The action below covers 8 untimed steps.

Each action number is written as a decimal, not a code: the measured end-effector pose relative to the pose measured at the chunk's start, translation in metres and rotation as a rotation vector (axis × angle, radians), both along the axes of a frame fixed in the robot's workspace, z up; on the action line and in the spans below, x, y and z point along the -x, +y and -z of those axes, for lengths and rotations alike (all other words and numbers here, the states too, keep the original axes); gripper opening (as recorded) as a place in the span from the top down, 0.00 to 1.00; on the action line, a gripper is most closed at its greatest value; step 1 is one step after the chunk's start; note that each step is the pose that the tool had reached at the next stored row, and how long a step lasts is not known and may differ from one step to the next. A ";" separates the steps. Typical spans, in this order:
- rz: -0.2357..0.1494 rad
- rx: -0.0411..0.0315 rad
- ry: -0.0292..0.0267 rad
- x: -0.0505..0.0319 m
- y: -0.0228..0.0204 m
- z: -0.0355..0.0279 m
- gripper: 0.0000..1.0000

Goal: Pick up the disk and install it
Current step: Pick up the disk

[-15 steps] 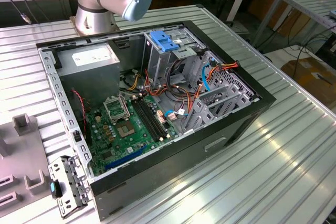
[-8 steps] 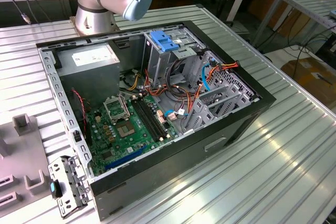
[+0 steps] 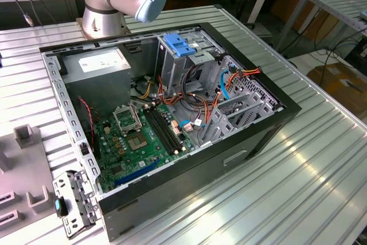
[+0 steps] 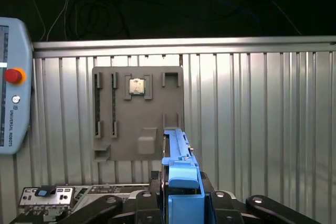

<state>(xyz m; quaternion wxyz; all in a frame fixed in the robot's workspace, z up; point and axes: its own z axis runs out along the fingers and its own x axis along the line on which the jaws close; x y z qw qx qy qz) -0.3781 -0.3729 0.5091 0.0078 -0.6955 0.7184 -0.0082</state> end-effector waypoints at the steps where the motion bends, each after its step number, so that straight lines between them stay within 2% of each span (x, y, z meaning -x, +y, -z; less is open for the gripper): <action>1: 0.000 0.0000 0.0000 -0.0004 -0.0013 0.0000 0.63; 3: 0.000 0.0000 0.0000 -0.0010 -0.0030 0.0000 0.63; 8: 0.000 0.0000 0.0000 -0.0014 -0.0034 0.0000 0.63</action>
